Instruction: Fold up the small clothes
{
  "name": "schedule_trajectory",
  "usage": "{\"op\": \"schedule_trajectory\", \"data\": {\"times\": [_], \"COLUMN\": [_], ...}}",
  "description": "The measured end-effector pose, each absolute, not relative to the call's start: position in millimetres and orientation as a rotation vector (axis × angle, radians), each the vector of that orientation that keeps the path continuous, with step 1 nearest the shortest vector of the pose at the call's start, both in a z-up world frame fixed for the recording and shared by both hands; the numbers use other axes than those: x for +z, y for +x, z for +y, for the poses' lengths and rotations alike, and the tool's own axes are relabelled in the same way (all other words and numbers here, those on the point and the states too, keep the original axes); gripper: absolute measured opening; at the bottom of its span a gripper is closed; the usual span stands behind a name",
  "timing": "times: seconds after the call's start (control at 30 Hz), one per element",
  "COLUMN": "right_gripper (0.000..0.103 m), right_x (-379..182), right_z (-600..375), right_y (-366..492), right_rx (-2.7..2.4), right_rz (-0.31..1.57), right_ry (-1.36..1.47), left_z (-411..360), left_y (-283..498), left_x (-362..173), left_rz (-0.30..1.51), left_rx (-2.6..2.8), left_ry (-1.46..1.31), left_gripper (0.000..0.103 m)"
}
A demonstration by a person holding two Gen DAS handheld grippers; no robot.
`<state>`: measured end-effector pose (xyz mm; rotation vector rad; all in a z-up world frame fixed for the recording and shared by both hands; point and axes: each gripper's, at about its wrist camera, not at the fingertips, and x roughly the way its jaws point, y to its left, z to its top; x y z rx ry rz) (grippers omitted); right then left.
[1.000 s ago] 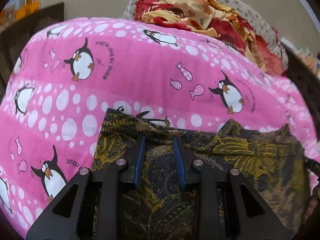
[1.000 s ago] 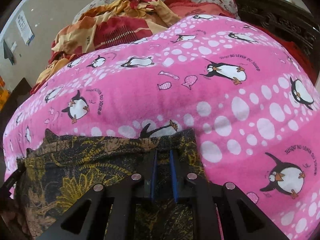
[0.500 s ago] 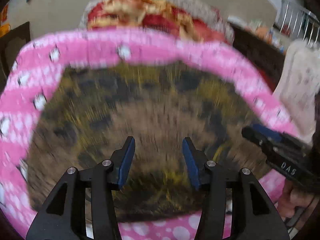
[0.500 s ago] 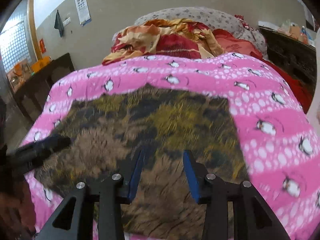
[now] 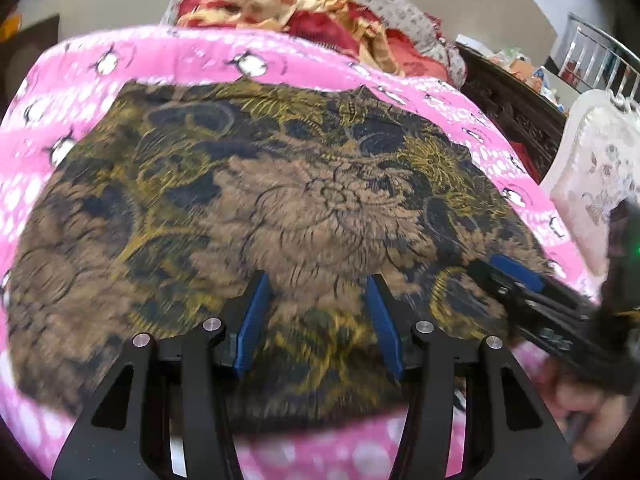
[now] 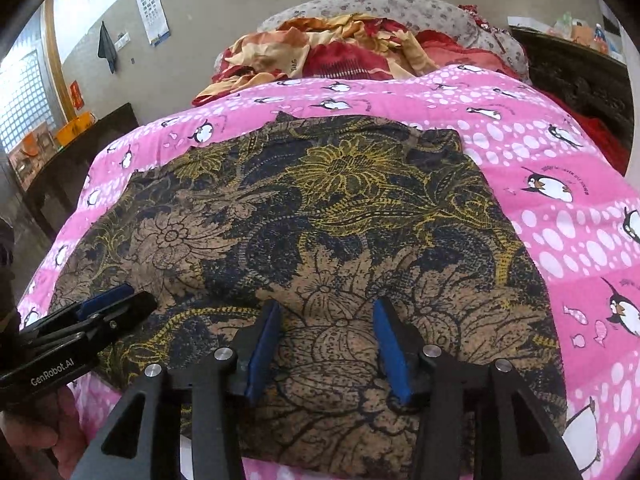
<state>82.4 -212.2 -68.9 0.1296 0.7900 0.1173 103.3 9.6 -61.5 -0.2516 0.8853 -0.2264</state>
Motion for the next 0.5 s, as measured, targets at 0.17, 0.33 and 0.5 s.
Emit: {"op": "schedule_trajectory", "data": {"times": [0.17,0.33,0.5], "right_gripper": [0.05,0.053,0.053], "right_x": [-69,-69,-69], "right_z": [-207,-204,-203], "right_y": [83,84,84], "right_rx": [0.115,0.111,0.11], "right_rz": [0.789,0.793,0.794], "right_ry": [0.111,0.086,0.083], "left_z": [60,118,136], "left_y": [27,-6,5], "left_x": [-34,-68,-75], "left_rz": [0.845,0.899,0.859], "left_rx": [-0.207,-0.059,-0.115], "left_ry": [-0.397,-0.596,-0.71], "left_gripper": [0.055,0.082,0.083]}}
